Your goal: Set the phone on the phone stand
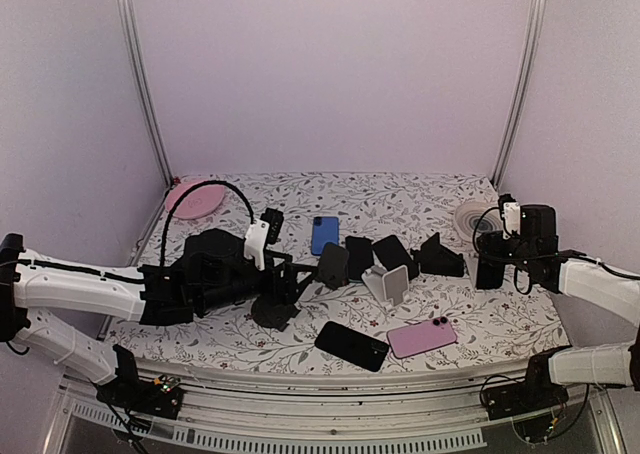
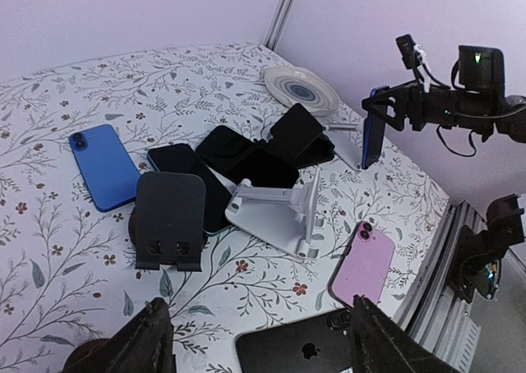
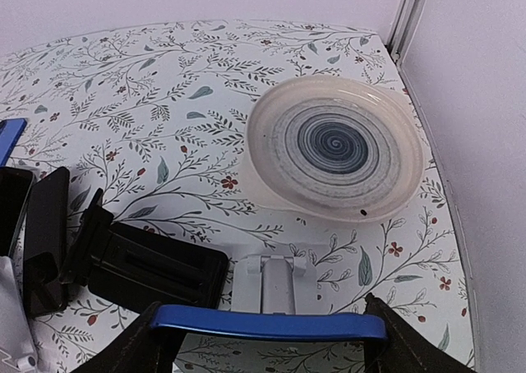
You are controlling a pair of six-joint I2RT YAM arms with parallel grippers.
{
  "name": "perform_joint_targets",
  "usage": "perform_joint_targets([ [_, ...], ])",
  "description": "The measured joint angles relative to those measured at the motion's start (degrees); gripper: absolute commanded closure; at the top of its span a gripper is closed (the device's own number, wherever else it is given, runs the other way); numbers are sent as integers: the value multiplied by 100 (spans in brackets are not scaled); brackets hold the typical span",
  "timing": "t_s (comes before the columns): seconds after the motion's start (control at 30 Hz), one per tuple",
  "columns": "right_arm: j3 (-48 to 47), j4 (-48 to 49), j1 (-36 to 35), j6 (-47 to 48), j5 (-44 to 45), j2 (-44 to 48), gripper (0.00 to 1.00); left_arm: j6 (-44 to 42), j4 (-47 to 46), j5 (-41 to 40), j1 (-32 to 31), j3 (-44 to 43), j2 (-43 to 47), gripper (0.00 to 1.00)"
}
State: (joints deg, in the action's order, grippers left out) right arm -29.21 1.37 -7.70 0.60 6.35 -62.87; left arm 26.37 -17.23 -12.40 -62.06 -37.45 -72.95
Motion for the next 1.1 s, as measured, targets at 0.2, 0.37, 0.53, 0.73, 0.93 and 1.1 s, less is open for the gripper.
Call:
perform_joint_targets([
  [0.2, 4, -15, 0, -192, 118, 0, 75, 0, 0, 0, 0, 0, 0, 26],
  [0.37, 2, -46, 0, -363, 210, 0, 59, 0, 0, 0, 0, 0, 0, 26],
  [0.53, 2, -52, 0, -466, 247, 2, 38, 0, 0, 0, 2, 0, 0, 26],
  [0.73, 2, -96, 0, -531, 273, 35, 13, 0, -2, 2, 7, 0, 0, 25],
  [0.93, -7, -101, 2, -577, 293, 144, 1, 4, -2, 9, 11, 0, 0, 23],
  [1.1, -63, -177, 2, -579, 291, 199, 1, 4, -2, 15, 11, 0, 0, 22],
])
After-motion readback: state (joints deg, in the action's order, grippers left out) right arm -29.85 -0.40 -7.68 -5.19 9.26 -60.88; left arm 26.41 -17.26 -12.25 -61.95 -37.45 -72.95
